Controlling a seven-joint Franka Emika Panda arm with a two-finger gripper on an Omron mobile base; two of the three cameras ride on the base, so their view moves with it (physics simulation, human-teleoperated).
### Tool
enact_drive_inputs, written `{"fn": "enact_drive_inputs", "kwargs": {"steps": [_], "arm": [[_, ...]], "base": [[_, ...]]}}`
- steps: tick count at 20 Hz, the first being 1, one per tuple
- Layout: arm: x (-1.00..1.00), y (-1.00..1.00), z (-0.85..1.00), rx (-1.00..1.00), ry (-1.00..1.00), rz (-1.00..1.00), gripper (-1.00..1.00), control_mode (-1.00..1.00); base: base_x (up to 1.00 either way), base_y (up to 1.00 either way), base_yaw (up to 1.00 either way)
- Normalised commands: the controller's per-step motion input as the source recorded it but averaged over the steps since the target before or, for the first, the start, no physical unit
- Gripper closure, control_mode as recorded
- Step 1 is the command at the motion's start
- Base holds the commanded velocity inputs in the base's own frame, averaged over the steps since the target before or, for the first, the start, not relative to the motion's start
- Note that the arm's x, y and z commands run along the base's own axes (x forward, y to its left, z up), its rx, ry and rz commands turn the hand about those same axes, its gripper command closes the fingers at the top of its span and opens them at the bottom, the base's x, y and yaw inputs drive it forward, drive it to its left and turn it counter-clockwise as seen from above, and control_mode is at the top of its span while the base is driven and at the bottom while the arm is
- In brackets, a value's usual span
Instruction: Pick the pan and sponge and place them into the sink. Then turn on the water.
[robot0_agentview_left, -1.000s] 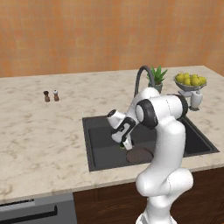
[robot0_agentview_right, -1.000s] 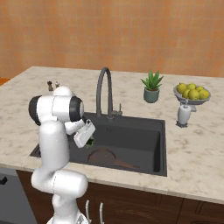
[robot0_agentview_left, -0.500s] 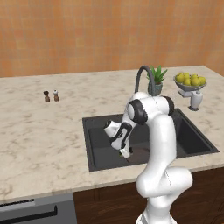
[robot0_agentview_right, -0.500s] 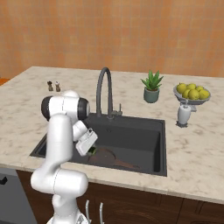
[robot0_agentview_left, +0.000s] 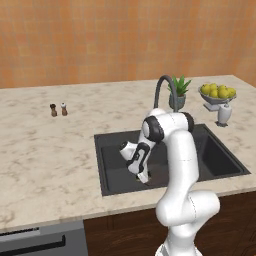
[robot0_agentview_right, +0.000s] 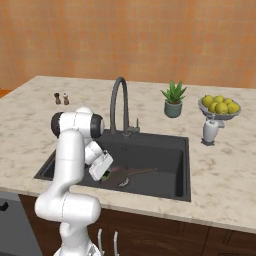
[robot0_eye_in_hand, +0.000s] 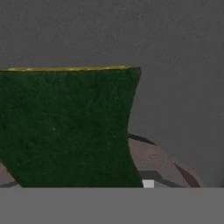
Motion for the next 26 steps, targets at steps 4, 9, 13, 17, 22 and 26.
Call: {"fn": "enact_drive_inputs", "kwargs": {"steps": [4,9,13,17,22,26], "arm": [[-0.03,-0.42,-0.05,0.01,-0.07,-0.07,-1.0,-1.0],[-0.08,-0.66,0.07,0.08,-0.15,-0.11,-1.0,-1.0],[-0.04,-0.13,0.37,0.05,-0.14,-0.17,-1.0,-1.0],[-0.21,0.02,0.76,0.0,-0.22,-0.13,-1.0,-1.0],[-0.72,0.44,0.76,0.0,-0.43,-0.04,-1.0,-1.0],[-0.67,0.54,0.78,0.0,-0.61,0.0,-1.0,-1.0]], "base": [[0.0,0.0,0.0],[0.0,0.0,0.0],[0.0,0.0,0.0],[0.0,0.0,0.0],[0.0,0.0,0.0],[0.0,0.0,0.0]]}}
